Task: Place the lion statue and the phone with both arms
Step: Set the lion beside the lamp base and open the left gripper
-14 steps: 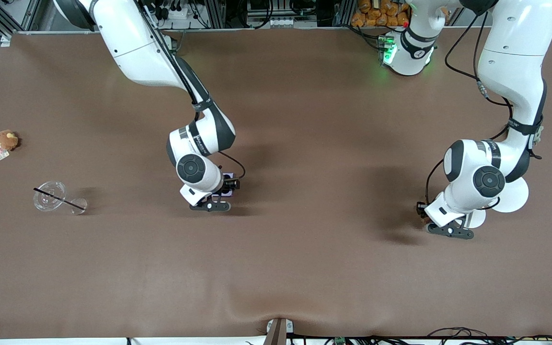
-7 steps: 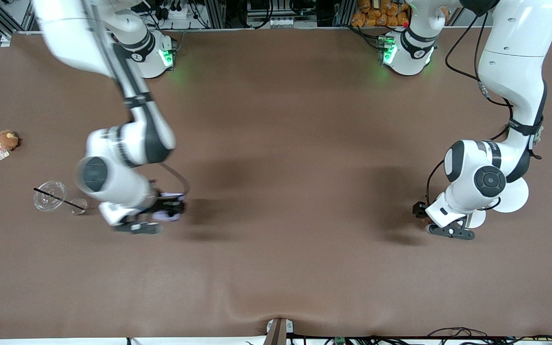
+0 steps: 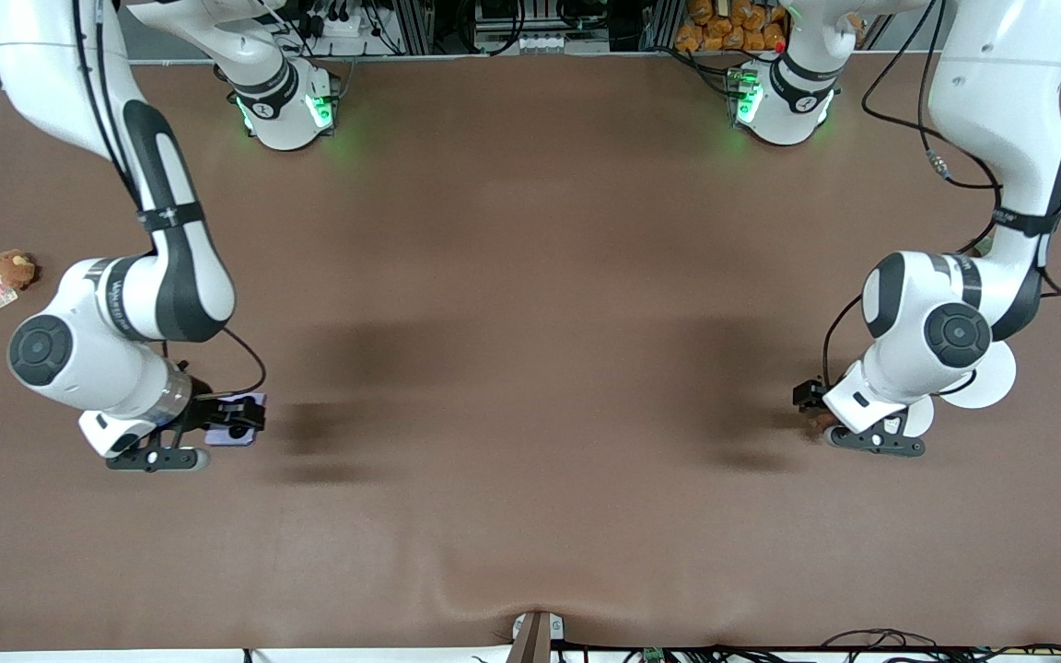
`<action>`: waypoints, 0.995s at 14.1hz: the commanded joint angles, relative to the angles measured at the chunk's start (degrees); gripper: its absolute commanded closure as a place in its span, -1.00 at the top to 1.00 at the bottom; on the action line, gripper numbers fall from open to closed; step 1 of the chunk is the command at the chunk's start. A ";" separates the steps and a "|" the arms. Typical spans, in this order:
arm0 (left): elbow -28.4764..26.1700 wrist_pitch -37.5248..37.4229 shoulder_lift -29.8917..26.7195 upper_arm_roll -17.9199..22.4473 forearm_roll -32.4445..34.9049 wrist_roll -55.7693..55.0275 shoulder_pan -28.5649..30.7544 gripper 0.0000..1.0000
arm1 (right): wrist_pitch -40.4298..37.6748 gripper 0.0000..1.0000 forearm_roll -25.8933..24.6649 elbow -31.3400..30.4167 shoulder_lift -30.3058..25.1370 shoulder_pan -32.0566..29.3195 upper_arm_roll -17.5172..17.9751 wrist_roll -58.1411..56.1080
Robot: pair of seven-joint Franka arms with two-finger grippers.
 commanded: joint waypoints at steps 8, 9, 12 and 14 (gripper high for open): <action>6.00 -22.30 -12.59 -6.57 1.11 -10.13 0.15 1.00 | 5.10 -0.76 -2.14 3.33 11.21 -8.01 1.06 -4.13; 6.78 -24.04 -13.74 -6.75 1.02 -10.21 -0.11 1.00 | 4.58 -0.76 -2.14 2.97 11.38 -8.19 0.97 -4.13; 14.23 -33.26 -14.63 -8.94 0.93 -10.39 0.07 1.00 | 3.61 -0.72 -2.14 1.39 11.39 -8.72 1.06 -4.05; 19.24 -36.88 -14.19 -8.94 1.02 -9.69 0.33 1.00 | 2.47 -0.70 -2.14 1.39 11.39 -10.03 1.06 -4.13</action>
